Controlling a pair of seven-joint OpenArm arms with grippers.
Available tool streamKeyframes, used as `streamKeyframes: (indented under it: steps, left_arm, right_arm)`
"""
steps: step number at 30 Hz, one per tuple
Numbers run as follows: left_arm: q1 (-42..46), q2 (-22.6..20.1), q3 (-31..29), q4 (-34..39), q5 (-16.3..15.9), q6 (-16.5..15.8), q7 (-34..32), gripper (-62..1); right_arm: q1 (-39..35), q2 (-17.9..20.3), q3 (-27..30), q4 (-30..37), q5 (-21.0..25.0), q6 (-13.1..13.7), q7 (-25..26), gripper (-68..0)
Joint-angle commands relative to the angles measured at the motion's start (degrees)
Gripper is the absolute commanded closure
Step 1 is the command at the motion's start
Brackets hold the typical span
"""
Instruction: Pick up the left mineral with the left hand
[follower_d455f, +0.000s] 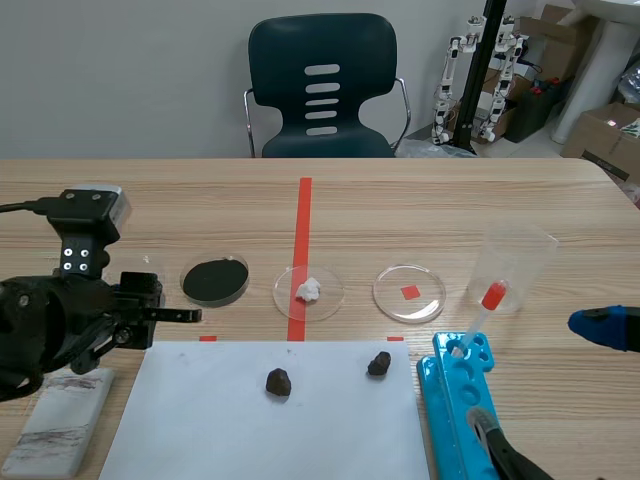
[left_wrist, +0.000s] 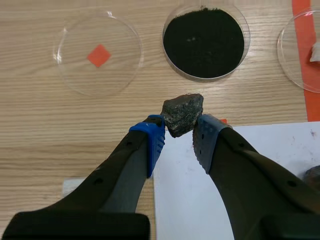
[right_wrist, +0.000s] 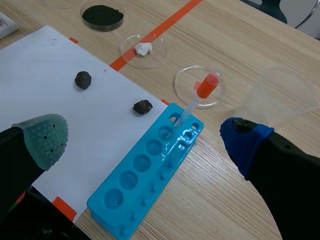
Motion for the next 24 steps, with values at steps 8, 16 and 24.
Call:
streamKeyframes:
  steps: [8,16,24]
  left_arm:
    - [14.0,-7.5,-8.7,9.3,-2.7,-11.4,-16.8,-6.8]
    - [27.2,-12.5,-11.2,18.5,-0.3,-19.6,-30.3,-6.8]
    - [37.6,-13.3,-11.5,26.2,10.1,-24.5,-39.2,-6.8]
  right_arm:
    - [0.3,0.0,0.4,0.3,0.6,0.1,0.7,-64.7]
    - [0.3,0.0,0.4,0.3,0.6,0.1,0.7,-64.7]
    - [0.3,0.0,0.4,0.3,0.6,0.1,0.7,-64.7]
